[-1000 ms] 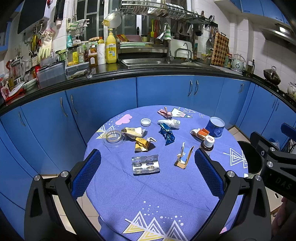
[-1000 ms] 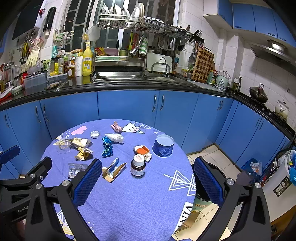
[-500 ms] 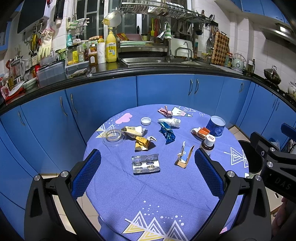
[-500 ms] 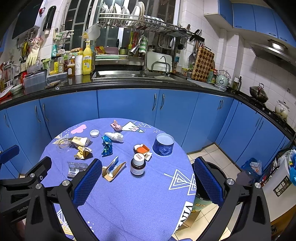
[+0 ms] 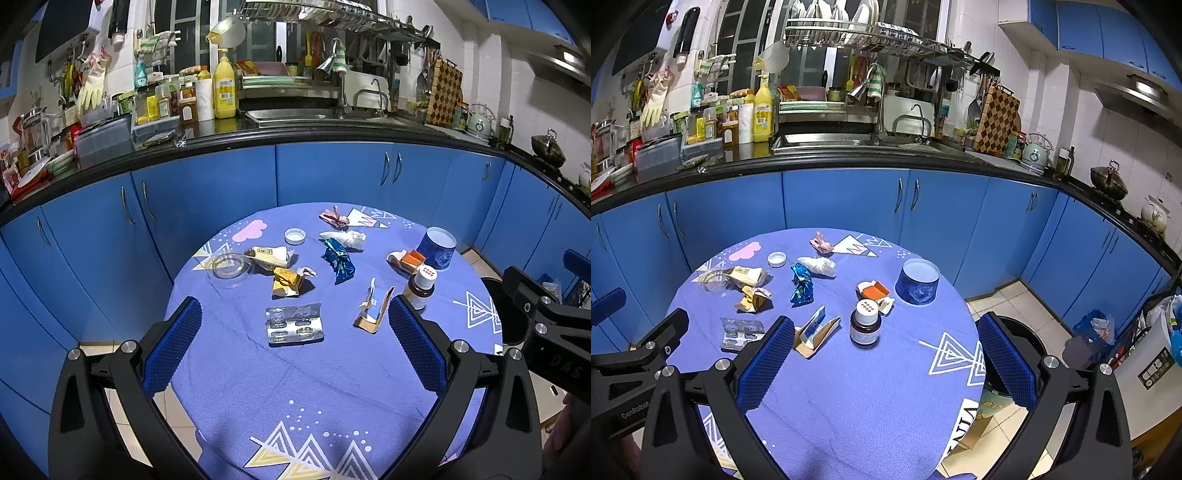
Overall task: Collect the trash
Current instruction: 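Grasp the silver blister pack with left tool while right tool grasps the brown jar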
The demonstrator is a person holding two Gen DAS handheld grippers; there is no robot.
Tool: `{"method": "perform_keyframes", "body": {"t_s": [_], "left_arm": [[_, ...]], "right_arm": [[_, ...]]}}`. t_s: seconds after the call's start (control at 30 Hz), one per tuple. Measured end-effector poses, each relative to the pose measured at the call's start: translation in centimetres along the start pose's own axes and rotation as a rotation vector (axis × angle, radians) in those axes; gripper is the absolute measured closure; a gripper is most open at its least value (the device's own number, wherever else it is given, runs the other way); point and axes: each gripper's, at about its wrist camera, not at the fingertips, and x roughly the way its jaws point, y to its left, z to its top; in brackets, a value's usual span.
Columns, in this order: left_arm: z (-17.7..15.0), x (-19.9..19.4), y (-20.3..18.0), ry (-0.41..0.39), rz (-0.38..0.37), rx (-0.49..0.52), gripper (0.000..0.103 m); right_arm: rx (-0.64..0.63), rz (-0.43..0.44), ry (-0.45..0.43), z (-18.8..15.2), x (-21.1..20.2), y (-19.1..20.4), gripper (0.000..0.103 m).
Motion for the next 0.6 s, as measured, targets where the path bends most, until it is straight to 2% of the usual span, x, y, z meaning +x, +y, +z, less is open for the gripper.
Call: {"method": "perform_keyframes", "body": {"t_s": [0.6], "left_arm": [[-0.2, 3.1, -0.1, 0.048, -0.001, 0.003, 0.004]], "right_arm": [[0.002, 0.004, 0.054, -0.3, 2.9, 0.1, 0.006]]}}
